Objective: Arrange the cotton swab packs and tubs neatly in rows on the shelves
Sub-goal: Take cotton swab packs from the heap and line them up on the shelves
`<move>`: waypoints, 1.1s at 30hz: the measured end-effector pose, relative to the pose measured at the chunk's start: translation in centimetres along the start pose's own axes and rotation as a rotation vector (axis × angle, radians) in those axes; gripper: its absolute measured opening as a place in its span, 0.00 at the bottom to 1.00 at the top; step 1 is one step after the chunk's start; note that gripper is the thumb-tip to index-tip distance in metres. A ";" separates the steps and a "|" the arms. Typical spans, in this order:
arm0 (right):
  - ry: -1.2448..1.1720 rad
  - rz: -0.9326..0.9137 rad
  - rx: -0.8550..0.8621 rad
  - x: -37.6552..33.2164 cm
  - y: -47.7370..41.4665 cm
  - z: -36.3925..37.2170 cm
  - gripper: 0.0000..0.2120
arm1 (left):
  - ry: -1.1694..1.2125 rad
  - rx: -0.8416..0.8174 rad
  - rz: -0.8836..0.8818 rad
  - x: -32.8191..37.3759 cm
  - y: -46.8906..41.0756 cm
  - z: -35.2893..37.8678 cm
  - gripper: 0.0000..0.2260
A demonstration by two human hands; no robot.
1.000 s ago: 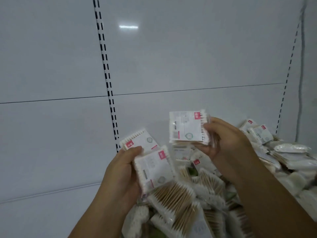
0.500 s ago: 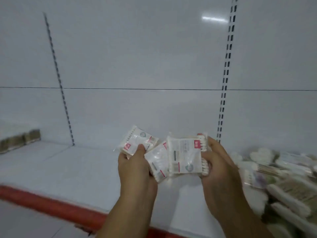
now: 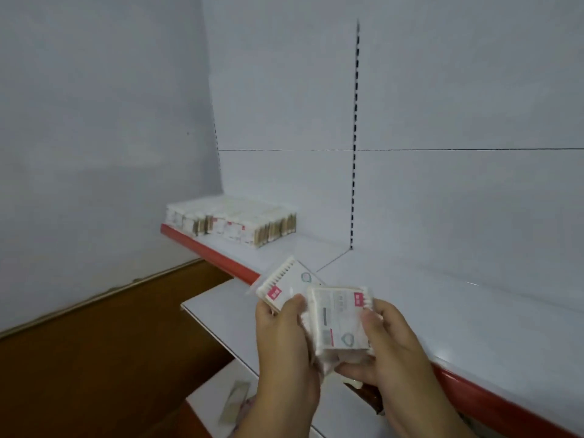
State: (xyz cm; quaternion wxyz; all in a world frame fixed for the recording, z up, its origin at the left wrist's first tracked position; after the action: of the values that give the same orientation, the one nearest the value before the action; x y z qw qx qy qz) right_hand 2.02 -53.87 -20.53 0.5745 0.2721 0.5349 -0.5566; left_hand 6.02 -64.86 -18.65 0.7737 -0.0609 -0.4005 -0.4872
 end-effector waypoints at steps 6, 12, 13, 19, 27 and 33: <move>-0.022 -0.004 -0.018 3.5 -5.6 6.7 0.10 | 0.044 0.059 0.051 5.8 -7.7 -4.5 0.12; -0.074 -0.037 0.015 7.3 -14.0 11.7 0.10 | -0.165 0.058 0.026 11.2 -18.3 -6.9 0.12; -0.088 -0.036 0.026 8.0 -15.6 12.5 0.10 | -0.224 0.053 0.033 12.2 -20.1 -7.0 0.13; -0.015 -0.049 -0.005 11.8 -23.8 18.0 0.09 | -0.654 -0.008 0.189 21.0 -28.8 -8.1 0.21; 0.377 -0.151 -0.191 14.6 -29.5 20.8 0.07 | -1.492 -0.023 0.452 29.4 -42.9 -6.4 0.15; 0.485 -0.151 -0.189 16.8 -32.2 25.0 0.12 | -2.282 -0.241 0.898 31.5 -50.9 -2.2 0.13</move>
State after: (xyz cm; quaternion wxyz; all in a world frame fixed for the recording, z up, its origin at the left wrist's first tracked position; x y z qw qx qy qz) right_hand -23.35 -89.91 -19.82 0.4093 0.3021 0.7251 -0.4641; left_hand -27.14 -114.49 -13.84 0.0691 -0.6547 -0.7430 0.1205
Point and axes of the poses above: each hand's wrist, its own y-axis away from the middle knuckle, its own z-axis out of the palm, x = y × z, the point moved 4 cm from there along -y, towards the middle knuckle, and after that the axes turned 10 degrees about -z, right-handed, at the moved point
